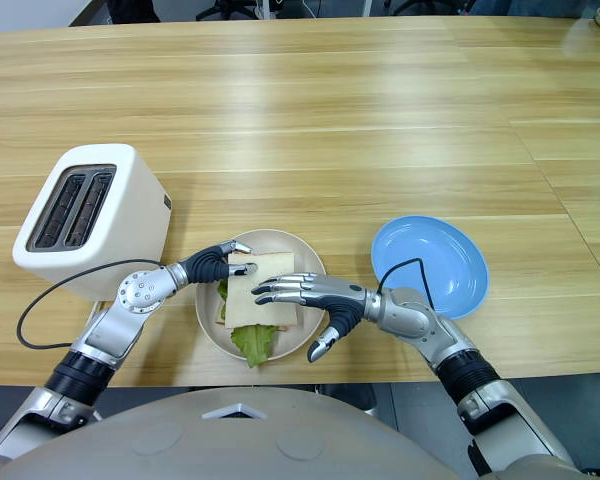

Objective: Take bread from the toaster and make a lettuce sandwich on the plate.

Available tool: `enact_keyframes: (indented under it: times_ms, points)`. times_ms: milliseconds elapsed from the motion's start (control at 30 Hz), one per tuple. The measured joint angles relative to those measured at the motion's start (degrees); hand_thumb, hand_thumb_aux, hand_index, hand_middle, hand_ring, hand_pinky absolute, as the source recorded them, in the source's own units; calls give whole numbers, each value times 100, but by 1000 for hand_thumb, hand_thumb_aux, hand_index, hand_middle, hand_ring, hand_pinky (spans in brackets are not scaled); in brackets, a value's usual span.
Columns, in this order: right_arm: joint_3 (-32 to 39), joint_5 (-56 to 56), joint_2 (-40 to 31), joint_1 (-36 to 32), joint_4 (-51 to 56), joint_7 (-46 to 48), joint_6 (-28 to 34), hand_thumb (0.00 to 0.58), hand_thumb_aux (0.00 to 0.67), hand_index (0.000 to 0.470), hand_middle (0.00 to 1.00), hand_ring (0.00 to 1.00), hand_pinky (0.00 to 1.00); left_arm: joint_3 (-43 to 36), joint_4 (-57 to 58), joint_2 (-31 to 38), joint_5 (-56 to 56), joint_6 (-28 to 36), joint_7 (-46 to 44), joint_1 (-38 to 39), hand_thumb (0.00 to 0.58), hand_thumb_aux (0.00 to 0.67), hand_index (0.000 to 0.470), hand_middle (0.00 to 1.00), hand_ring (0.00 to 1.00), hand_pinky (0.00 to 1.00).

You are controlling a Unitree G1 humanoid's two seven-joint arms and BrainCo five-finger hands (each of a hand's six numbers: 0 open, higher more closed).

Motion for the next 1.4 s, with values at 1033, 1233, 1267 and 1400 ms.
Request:
enact_keyframes:
  times_ms: [1033, 1233, 1267, 1400]
  points:
    - [529, -1525, 334, -1827, 1126, -357, 446, 0, 0, 0, 0, 0, 0, 428, -319, 265, 2191, -585, 2007, -103, 0, 0, 0, 0, 0, 0]
    - [619, -1786, 441, -2137, 1562, -637, 548, 0, 0, 0, 0, 0, 0, 1023, -1120, 431, 2381, -876, 2593, -108, 0, 0, 0, 0, 0, 0]
    - [633, -1813, 459, -2179, 1602, -666, 550, 0, 0, 0, 0, 0, 0, 1094, -1181, 438, 2404, -890, 2643, -95, 0, 0, 0, 0, 0, 0]
    - [744, -1952, 572, -2511, 1995, -869, 570, 0, 0, 0, 0, 0, 0, 1354, -1529, 468, 2443, -970, 2756, 6, 0, 0, 0, 0, 0, 0]
